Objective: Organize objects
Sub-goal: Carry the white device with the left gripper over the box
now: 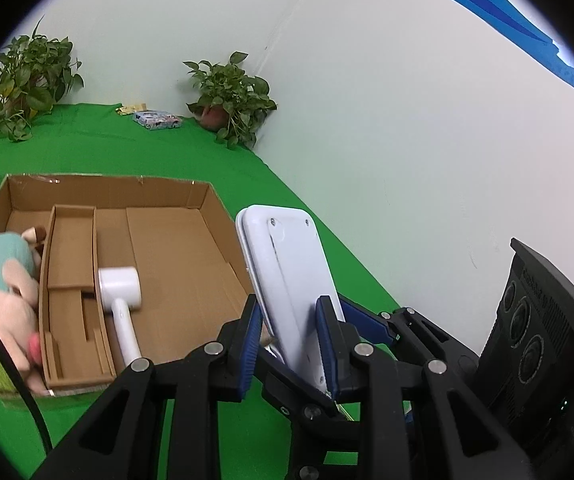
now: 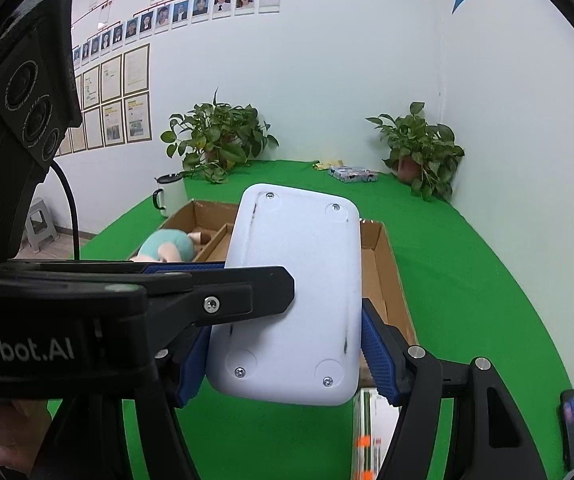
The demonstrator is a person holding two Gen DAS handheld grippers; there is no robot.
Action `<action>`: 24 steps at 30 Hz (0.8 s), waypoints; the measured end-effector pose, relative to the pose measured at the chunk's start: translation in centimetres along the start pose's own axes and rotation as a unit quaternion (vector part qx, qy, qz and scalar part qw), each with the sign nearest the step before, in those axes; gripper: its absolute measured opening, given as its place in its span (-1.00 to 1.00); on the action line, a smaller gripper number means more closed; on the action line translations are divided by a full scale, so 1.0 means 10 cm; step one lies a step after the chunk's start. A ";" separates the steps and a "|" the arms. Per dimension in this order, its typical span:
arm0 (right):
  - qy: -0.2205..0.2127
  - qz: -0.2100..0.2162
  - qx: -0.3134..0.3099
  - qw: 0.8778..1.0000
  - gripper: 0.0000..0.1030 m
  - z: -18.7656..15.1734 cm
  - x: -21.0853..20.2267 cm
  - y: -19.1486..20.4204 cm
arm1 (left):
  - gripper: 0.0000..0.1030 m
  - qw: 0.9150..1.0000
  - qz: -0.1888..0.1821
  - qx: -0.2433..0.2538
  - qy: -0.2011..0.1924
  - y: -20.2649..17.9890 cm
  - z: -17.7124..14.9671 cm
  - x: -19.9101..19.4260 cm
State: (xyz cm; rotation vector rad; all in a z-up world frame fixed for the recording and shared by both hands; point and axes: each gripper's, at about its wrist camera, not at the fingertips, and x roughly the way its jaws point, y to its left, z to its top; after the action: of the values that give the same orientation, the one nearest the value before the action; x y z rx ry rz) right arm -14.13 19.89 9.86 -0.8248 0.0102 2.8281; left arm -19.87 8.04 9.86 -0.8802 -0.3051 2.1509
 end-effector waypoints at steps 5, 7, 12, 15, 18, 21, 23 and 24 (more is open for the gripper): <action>0.012 0.014 0.000 1.000 0.26 0.36 0.28 -0.07 | -0.50 1.000 0.016 -0.007 0.006 0.16 0.25 0.15; 0.024 0.023 0.001 0.999 0.26 0.46 0.43 -0.10 | -0.50 0.999 0.025 -0.014 0.014 0.24 0.31 0.23; 0.060 0.043 0.009 0.997 0.25 0.55 0.84 -0.16 | -0.50 0.998 0.042 -0.030 0.039 0.46 0.33 0.44; 0.083 0.054 0.017 0.995 0.25 0.50 1.08 -0.19 | -0.50 0.996 0.052 -0.042 0.057 0.60 0.28 0.58; 0.106 0.065 0.027 0.992 0.25 0.37 1.32 -0.22 | -0.50 0.994 0.059 -0.056 0.079 0.75 0.19 0.75; 0.135 0.074 0.037 0.987 0.25 0.18 1.58 -0.25 | -0.50 0.990 0.064 -0.070 0.104 0.89 0.06 0.95; 0.151 0.079 0.045 0.984 0.25 0.03 1.72 -0.26 | -0.50 0.987 0.070 -0.076 0.121 0.97 -0.04 1.09; 0.161 0.081 0.050 0.982 0.25 -0.04 1.80 -0.27 | -0.50 0.986 0.072 -0.078 0.128 1.00 -0.08 1.14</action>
State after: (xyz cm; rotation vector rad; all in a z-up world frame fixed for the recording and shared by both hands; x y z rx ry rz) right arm -28.28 25.85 -0.01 -1.3013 0.2760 2.7755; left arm -30.28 9.72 -1.05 -1.2894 -0.2902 2.1350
